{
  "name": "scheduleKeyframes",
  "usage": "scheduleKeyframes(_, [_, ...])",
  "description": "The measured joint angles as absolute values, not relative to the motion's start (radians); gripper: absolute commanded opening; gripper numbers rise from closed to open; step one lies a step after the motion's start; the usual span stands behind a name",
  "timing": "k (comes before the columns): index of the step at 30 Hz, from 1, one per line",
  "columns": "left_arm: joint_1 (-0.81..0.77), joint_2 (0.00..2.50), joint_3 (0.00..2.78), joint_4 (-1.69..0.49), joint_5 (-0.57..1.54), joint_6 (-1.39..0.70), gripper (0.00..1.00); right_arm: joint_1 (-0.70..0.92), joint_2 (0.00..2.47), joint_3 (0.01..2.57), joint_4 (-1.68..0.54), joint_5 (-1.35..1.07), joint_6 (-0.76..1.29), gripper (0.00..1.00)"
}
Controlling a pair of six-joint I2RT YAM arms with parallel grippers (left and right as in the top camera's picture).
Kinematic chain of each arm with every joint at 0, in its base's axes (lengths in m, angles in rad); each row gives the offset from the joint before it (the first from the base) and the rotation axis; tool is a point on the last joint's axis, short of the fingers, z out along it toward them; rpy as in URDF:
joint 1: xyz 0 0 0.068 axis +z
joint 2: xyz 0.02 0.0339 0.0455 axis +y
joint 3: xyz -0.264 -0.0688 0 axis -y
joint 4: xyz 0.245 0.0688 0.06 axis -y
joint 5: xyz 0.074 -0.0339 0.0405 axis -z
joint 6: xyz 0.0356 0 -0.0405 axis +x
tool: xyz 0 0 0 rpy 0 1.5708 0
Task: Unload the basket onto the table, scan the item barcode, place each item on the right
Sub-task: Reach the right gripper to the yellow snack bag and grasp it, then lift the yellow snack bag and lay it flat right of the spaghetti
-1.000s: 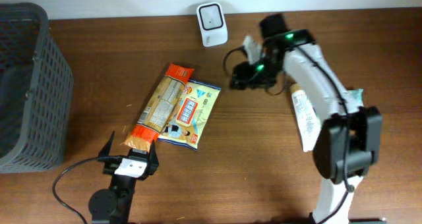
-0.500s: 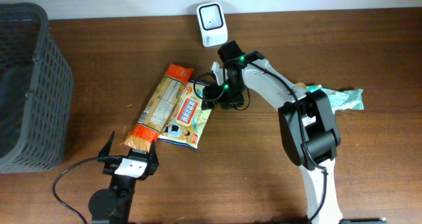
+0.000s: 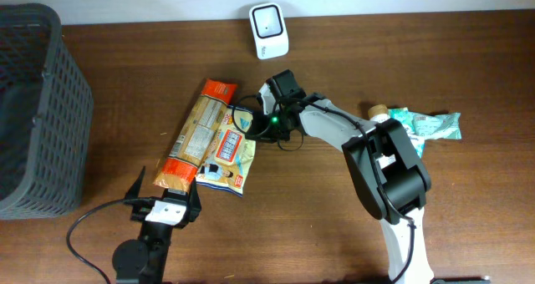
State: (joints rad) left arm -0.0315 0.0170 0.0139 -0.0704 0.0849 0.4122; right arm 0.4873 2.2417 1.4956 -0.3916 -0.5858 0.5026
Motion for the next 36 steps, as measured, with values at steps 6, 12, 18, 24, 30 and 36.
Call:
scheduleKeyframes(6, [-0.031,0.017,0.014,-0.070,0.085,0.412,0.99,0.486,2.197,1.465,-0.440,-0.580,0.468,0.04])
scheduleKeyframes(12, [-0.031,0.017,0.014,-0.070,0.085,0.412,0.99,0.480,1.911,1.515,-0.851,-0.289,0.271,0.04])
scheduleKeyframes(18, [-0.031,0.018,0.014,-0.070,0.085,0.412,0.99,0.480,1.874,1.864,-1.355,0.248,0.151,0.04])
scheduleKeyframes(24, [-0.031,0.018,0.014,-0.070,0.085,0.412,0.99,0.487,2.126,1.874,-1.366,0.462,0.125,0.13])
scheduleKeyframes(30, [-0.031,0.018,0.014,-0.070,0.085,0.412,0.99,0.650,2.191,1.871,-1.160,0.188,0.119,0.84])
scheduleKeyframes(36, [-0.031,0.018,0.014,-0.070,0.085,0.412,0.99,0.725,2.190,1.912,-1.233,-0.036,0.112,0.84])
